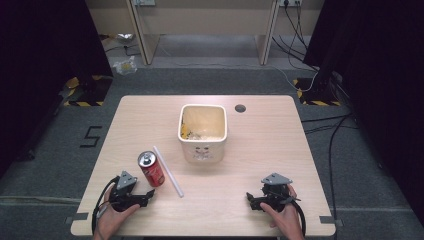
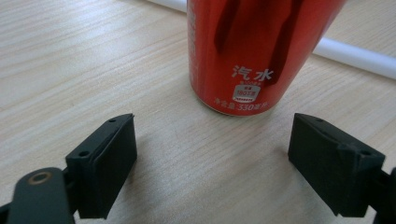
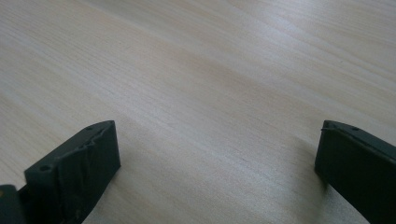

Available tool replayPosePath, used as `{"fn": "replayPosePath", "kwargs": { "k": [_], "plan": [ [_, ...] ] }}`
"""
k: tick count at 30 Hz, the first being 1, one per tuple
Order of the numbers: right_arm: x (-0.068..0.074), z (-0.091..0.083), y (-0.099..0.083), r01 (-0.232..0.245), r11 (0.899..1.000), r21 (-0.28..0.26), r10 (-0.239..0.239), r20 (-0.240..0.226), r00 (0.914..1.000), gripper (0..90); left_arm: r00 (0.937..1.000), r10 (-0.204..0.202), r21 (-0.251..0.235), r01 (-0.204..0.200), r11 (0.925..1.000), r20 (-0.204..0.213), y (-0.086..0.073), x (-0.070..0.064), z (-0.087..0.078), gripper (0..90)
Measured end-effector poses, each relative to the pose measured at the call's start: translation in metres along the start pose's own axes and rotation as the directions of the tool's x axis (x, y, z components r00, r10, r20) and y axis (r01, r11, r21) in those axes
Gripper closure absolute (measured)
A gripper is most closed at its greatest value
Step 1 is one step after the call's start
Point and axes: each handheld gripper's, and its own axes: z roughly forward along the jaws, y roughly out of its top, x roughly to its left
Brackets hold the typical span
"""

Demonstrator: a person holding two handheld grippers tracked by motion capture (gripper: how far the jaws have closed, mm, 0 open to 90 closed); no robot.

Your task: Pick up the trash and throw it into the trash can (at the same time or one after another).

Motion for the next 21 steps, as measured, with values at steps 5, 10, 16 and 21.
{"fn": "replayPosePath", "kwargs": {
  "k": [5, 10, 16, 21],
  "plan": [
    [0.0, 0.0, 0.0, 0.0, 1.0, 0.0, 0.0, 0.0, 1.0, 0.2, 1.0, 0.0, -0.002, 0.0, 1.0, 0.001, -0.0001, 0.0, 0.0001, 14.6],
    [-0.0003, 0.0, 0.0001, 0.003, 1.0, 0.001, -0.003, -0.001, 1.0, 0.2, 1.0, 0.001, 0.001, -0.001, 1.0, 0.0, 0.0, 0.0, 0.0, 14.7],
    [-0.0005, 0.0001, 0.0002, 0.005, 1.0, 0.0, -0.005, -0.004, 1.0, 0.1, 1.0, -0.001, -0.003, 0.001, 1.0, 0.003, 0.0003, 0.0006, 0.0004, 14.9],
    [-0.0007, 0.0002, 0.0003, 0.006, 1.0, 0.0, -0.006, -0.005, 1.0, 0.1, 1.0, -0.005, -0.007, 0.005, 1.0, 0.007, 0.0007, 0.0016, 0.0003, 15.7]
  ]
}}
